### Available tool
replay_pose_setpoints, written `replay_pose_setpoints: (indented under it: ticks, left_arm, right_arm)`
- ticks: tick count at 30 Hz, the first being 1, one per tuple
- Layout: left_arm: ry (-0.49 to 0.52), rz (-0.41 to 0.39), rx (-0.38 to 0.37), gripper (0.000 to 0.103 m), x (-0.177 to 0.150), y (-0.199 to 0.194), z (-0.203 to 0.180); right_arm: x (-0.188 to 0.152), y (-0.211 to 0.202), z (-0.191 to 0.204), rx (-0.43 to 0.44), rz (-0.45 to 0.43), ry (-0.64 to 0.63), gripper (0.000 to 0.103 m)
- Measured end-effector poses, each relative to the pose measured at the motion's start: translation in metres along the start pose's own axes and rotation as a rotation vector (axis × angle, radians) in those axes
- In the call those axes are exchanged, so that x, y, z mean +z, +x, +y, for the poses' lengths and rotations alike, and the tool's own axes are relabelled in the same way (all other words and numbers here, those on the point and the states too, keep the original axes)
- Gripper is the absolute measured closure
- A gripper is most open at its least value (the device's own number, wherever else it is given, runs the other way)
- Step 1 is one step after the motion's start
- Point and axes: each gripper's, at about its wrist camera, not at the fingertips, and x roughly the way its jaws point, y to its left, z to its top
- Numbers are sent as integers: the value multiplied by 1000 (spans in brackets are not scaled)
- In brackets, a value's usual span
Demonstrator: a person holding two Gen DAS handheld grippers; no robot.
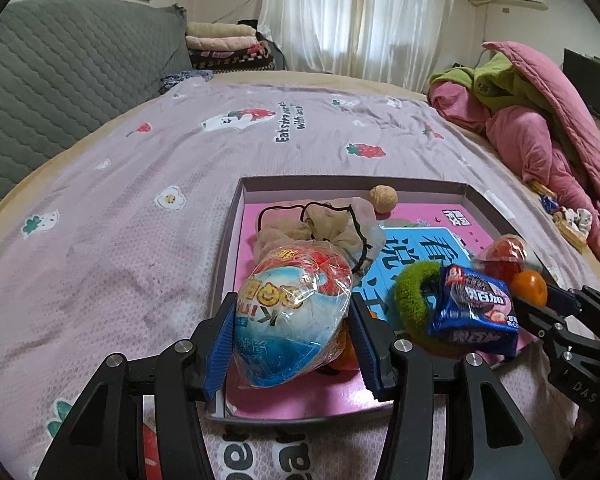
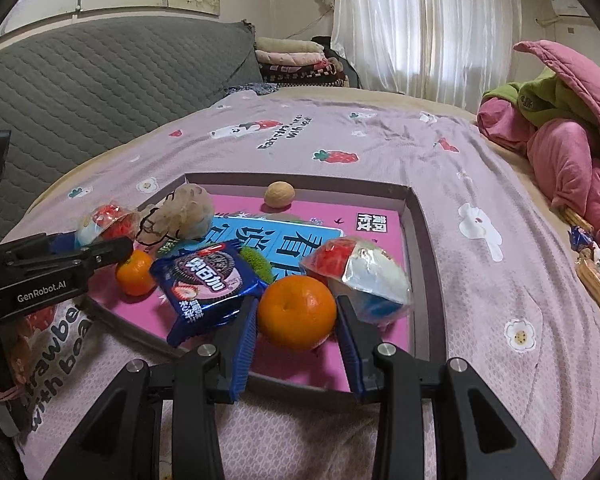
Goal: Organize objects
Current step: 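Lower the egg into the tray while the right gripper lowers the orange beside it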
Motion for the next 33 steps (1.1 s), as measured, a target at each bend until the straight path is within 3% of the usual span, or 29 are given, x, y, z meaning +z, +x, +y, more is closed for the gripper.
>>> replay_pose_setpoints:
  ticks: [17,33]
  left_arm:
    - [-35,8,1,49,8,13,7]
    - [12,-9,72,48,14,20,-4]
  right_arm:
    - [-1,13,0,8,26,-2,64]
    - [-1,15,-2,5,27,11,64]
